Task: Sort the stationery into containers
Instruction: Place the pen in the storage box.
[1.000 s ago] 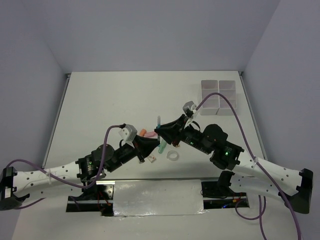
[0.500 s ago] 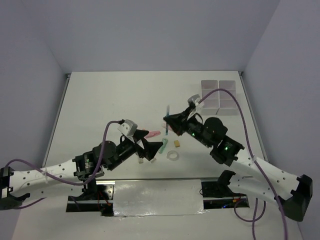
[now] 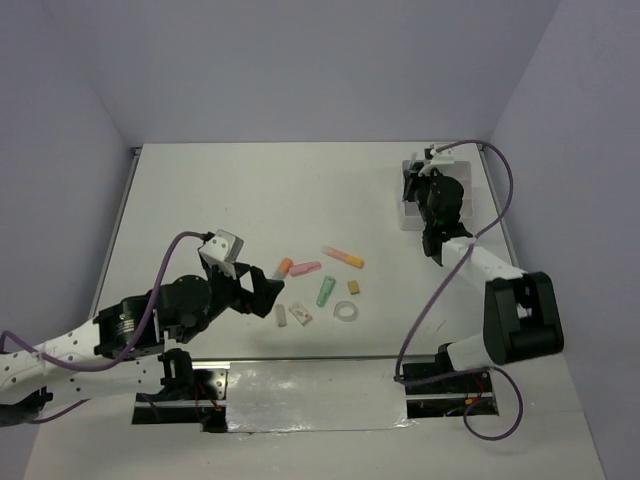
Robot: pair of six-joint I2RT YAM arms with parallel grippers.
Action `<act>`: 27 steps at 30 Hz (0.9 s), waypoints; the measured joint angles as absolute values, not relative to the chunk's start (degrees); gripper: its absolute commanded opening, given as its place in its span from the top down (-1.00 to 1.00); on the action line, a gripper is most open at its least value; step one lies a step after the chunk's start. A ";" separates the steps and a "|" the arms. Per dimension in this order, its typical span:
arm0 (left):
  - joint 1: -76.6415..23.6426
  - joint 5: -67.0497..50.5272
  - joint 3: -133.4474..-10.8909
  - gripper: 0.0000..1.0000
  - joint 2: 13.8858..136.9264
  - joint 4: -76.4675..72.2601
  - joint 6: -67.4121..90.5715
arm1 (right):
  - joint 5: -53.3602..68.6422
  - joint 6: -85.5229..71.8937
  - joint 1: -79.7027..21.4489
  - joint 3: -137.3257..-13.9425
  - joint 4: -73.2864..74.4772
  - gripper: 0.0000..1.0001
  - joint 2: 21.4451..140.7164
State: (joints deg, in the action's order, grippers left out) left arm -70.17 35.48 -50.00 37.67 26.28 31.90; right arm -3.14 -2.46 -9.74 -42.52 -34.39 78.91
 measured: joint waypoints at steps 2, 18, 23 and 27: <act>-70.19 35.90 -50.00 -0.99 36.07 29.36 31.97 | -2.57 -1.32 -8.21 -44.31 -38.39 1.00 84.14; -73.36 36.12 -49.78 -0.99 34.81 34.30 32.21 | 1.08 5.72 -4.80 -62.06 -47.03 1.00 97.34; -74.81 36.25 -49.71 -0.99 34.65 34.50 33.10 | 1.13 6.50 -2.52 -62.33 -46.76 1.00 101.51; -75.55 36.67 -49.71 -0.99 34.04 34.52 33.23 | 1.65 7.01 -1.87 -59.77 -48.23 1.00 101.73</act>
State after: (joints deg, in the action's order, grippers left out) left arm -75.55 36.67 -49.71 34.04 34.52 33.23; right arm 1.65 7.01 -1.87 -59.77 -48.23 101.73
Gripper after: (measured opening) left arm 0.993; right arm 0.173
